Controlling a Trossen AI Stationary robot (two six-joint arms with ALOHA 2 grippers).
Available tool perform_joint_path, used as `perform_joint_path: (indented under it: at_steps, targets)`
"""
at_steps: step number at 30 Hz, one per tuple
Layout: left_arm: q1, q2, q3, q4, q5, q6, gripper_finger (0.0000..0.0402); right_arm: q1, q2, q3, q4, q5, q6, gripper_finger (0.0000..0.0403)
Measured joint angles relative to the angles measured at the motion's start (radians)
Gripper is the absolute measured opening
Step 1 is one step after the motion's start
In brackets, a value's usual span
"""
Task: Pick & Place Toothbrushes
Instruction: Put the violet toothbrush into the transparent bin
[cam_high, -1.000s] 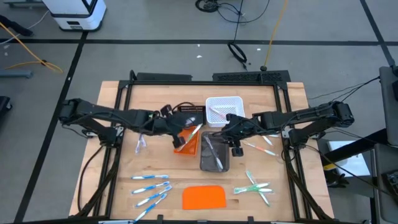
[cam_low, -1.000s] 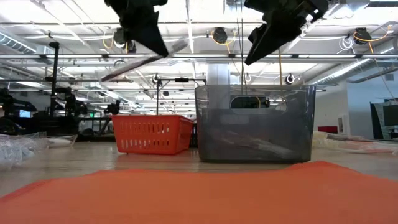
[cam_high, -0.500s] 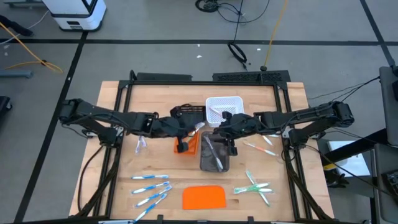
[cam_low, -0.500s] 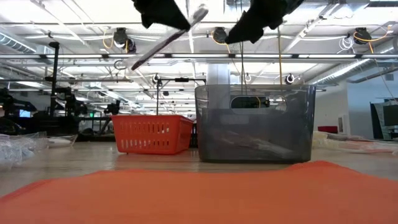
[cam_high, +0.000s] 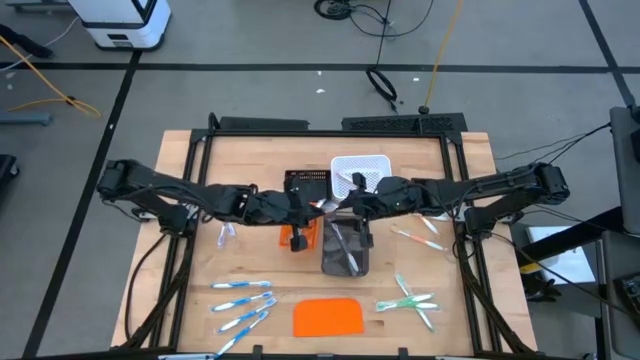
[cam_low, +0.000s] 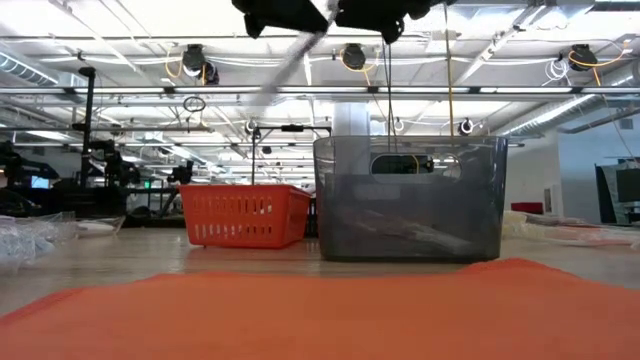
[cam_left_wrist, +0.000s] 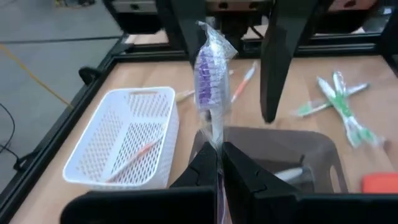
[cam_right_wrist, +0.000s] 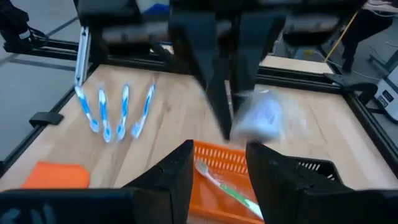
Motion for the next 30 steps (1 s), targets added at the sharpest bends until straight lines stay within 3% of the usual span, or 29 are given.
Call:
perform_joint_path:
  at_steps: [17, 20, 25, 30]
  targets:
    - [-0.019, 0.040, -0.001, 0.103, 0.009, 0.051, 0.0002, -0.024, 0.000, 0.000, 0.055, 0.000, 0.004, 0.0137]
    - [-0.019, 0.046, -0.002, 0.096, 0.024, 0.051, 0.0003, -0.027, 0.000, 0.000, 0.049, 0.000, 0.008, 0.0113]
    - [-0.012, 0.056, -0.002, 0.099, 0.017, 0.052, 0.0004, -0.024, 0.000, 0.000, 0.043, -0.004, -0.016, 0.0040]
    - [0.002, 0.055, -0.002, 0.092, 0.023, 0.032, 0.0007, -0.023, 0.000, 0.000, 0.025, -0.001, -0.016, 0.0040]
